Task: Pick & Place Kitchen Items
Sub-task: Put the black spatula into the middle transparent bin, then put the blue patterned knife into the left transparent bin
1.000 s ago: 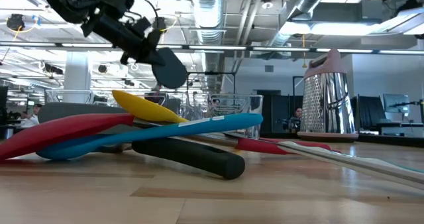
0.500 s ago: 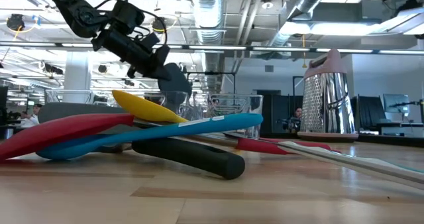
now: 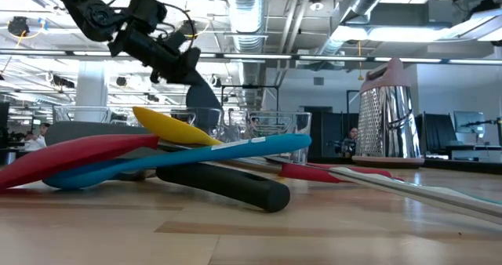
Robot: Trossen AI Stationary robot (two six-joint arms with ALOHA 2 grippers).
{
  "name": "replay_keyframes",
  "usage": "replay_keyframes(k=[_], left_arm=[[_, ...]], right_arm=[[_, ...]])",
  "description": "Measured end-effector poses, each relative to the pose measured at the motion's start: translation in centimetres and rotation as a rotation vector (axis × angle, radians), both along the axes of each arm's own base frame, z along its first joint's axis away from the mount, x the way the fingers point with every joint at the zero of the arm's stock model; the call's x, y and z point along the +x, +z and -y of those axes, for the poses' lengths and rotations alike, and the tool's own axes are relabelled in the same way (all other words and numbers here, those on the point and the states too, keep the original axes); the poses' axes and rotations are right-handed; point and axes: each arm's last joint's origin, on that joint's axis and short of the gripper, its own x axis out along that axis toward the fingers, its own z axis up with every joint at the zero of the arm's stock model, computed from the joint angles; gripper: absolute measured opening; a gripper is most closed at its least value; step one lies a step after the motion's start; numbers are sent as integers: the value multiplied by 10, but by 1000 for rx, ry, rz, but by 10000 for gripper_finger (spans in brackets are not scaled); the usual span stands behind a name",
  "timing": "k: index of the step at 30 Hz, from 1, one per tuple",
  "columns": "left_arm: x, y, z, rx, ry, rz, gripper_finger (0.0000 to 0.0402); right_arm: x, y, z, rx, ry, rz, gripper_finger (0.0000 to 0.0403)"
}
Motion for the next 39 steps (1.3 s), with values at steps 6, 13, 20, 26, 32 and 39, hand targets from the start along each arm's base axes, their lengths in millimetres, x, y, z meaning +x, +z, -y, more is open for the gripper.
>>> replay_keyframes(k=[6, 13, 20, 26, 32, 39], left_arm=[[-14, 32, 9, 138, 41, 71, 140], [-40, 74, 33, 250, 19, 243, 148], [-62, 106, 67, 285, -191, 453, 116], [-67, 116, 89, 257, -325, 549, 74], [-58, 111, 104, 192, -427, 519, 25], [-44, 101, 119, 108, -534, 459, 3]], right_arm=[[0, 0, 0, 0, 1, -1, 1], [0, 0, 0, -2, 2, -3, 1], [0, 0, 0, -3, 2, -3, 1], [0, 0, 0, -3, 1, -3, 1], [0, 0, 2, -3, -5, -4, 1], [1, -1, 1, 31, 43, -53, 1]])
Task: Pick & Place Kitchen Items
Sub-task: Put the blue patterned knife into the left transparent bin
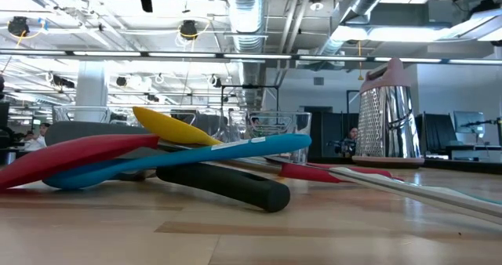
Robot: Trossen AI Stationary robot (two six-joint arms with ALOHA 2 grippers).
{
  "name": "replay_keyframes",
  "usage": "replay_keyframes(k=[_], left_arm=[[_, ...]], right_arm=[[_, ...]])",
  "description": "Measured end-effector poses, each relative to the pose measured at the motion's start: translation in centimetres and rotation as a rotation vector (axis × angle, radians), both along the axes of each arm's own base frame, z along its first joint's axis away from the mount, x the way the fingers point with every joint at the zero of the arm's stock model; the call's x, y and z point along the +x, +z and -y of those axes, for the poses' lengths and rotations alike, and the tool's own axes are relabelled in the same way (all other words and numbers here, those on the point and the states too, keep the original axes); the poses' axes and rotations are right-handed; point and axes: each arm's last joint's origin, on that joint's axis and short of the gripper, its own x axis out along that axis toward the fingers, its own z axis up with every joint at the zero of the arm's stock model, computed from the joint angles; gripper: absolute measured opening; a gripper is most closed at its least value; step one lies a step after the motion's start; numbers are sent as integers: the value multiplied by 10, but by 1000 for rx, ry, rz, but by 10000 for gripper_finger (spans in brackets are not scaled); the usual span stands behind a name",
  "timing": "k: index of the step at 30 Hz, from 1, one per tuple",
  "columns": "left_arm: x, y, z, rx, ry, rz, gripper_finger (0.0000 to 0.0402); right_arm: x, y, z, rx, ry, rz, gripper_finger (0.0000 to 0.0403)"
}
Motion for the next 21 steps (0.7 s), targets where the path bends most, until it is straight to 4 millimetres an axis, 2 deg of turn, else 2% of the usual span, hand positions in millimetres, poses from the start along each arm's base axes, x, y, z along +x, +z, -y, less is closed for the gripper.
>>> replay_keyframes(k=[9, 15, 21], left_arm=[[9, -2, 25, -20, -96, -11, 2], [11, -2, 42, -24, -170, -11, 2], [11, -2, 53, -25, -231, -10, 2]], right_arm=[[4, -1, -3, 121, 62, -12, 1], [11, -1, -11, 247, 227, -56, 1], [14, -1, -15, 247, 367, -129, 2]])
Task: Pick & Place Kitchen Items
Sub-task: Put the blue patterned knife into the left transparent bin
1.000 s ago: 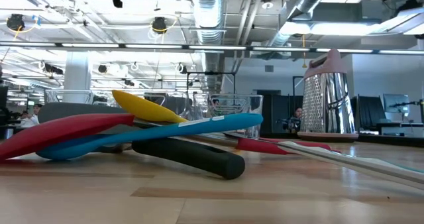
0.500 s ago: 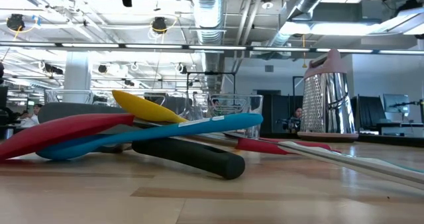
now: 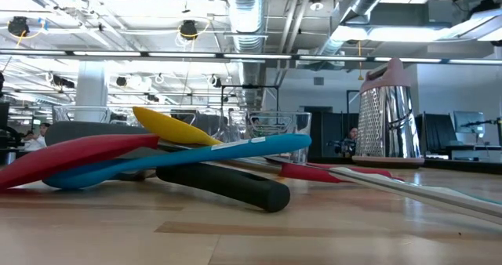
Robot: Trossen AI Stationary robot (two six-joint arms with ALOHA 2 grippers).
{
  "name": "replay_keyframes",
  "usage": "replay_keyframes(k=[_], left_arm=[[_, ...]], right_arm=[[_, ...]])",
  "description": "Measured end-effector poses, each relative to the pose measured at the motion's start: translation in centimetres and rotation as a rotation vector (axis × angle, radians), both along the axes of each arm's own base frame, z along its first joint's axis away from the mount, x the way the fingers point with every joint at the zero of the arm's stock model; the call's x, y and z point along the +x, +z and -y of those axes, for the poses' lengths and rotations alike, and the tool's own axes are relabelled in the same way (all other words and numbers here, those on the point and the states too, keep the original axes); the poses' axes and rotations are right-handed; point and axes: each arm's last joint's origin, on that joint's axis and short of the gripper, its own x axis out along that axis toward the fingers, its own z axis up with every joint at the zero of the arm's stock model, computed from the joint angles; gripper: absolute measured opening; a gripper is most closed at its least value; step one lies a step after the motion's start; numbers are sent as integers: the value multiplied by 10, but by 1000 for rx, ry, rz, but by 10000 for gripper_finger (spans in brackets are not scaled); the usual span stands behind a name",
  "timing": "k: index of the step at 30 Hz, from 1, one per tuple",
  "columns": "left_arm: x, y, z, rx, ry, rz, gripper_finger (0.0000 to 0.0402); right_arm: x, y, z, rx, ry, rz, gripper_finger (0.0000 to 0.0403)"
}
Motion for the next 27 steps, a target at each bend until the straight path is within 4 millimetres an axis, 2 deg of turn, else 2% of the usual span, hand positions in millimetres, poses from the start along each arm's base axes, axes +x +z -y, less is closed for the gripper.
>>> replay_keyframes(k=[11, 16, 19, 24, 27], left_arm=[[0, 0, 3, 0, -16, 1, 2], [0, 0, 3, 0, -16, 1, 2], [0, 0, 3, 1, -16, 0, 2], [0, 0, 4, 12, -79, 0, 2], [0, 0, 6, 20, -118, 2, 2]], right_arm=[[0, 0, 2, -2, 3, -11, 5], [2, -1, 6, 50, -72, 13, 2], [4, -7, 2, -8, -37, 3, 2], [-1, -16, 4, 9, -40, 130, 1], [-2, -34, 7, 25, -29, 187, 1]])
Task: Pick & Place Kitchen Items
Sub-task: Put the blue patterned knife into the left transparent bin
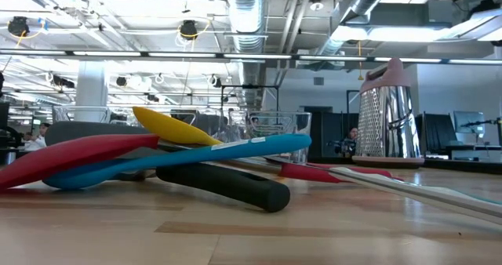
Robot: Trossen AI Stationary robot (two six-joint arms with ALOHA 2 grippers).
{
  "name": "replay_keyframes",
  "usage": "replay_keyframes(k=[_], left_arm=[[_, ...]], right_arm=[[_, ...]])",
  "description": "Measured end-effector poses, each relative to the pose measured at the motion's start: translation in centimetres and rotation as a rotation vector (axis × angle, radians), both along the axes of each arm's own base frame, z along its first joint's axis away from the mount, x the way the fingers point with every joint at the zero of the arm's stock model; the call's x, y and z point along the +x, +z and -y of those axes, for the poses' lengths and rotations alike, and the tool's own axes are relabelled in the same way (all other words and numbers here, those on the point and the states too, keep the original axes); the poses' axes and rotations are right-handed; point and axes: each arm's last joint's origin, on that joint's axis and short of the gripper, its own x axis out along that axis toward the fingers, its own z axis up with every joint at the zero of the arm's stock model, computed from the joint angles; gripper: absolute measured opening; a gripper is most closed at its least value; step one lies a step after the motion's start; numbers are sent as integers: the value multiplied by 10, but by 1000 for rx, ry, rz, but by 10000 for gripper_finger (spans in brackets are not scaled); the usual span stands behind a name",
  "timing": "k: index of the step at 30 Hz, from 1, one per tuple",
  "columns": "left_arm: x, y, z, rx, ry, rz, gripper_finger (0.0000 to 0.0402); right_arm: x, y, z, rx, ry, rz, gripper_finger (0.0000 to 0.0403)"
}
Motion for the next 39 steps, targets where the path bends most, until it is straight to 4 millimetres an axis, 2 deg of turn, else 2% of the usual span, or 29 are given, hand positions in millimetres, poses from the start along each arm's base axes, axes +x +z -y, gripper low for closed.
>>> replay_keyframes(k=[5, 9, 12, 17, 21, 32, 39], left_arm=[[0, 0, 0, 0, -2, -1, 2], [0, 0, 0, 0, -2, -1, 2], [0, 0, 0, 1, 4, -1, 2], [0, 0, -1, 2, 10, -1, 2], [0, 0, -1, 2, 11, -3, 2], [0, -1, -1, 2, 13, -9, 2], [0, -1, -1, -1, 13, -9, 2]], right_arm=[[-9, -35, 10, 177, 71, 117, 0], [-11, -76, 12, 390, 116, 178, 0], [-13, -104, 12, 552, 74, 208, 0], [-8, -153, 4, 715, -74, 82, 0], [4, -180, -5, 745, -65, -51, 0], [49, -233, -9, 814, -165, -160, 0], [73, -235, -31, 779, -208, -287, 0]])
